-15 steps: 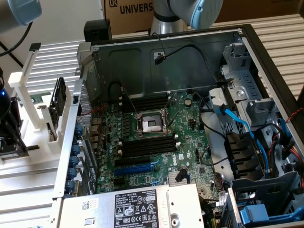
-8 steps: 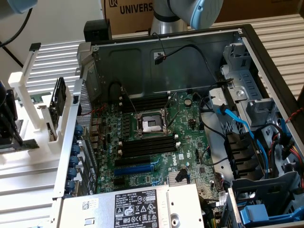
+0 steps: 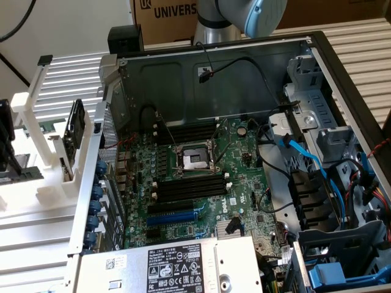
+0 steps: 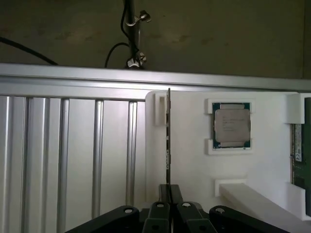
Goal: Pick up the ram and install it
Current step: 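Pick up the ram and move it above insertion slot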
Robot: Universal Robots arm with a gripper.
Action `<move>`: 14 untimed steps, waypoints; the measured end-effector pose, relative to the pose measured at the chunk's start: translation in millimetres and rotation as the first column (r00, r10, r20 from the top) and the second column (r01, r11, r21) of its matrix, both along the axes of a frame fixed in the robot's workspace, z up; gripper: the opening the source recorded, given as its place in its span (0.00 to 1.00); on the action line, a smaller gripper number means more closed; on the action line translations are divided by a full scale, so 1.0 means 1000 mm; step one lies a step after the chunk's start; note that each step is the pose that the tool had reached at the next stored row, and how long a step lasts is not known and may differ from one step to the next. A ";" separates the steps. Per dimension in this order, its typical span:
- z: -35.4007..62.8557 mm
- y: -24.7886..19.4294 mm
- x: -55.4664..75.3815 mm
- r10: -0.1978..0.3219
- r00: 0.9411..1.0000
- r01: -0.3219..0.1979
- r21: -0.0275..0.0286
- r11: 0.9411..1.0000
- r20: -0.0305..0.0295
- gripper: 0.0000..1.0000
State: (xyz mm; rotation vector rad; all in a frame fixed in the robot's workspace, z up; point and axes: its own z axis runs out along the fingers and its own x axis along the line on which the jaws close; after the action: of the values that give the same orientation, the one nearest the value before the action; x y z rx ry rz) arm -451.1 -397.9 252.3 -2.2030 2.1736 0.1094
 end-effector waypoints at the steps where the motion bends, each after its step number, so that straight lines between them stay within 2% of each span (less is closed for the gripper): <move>1: 0.0041 0.0000 0.000 -0.002 1.000 0.002 0.000 1.000 0.000 0.12; 5: 0.0168 0.0000 0.000 -0.012 1.000 0.012 -0.002 1.000 0.000 0.12; 10: 0.0302 0.0000 0.000 -0.023 1.000 0.023 -0.008 1.000 0.000 0.12; 14: 0.0400 0.0000 0.000 -0.029 1.000 0.029 -0.016 0.999 0.000 0.12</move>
State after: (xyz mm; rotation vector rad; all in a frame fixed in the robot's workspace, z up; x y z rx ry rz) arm -451.2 -397.9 292.3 -2.1784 2.2139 0.0905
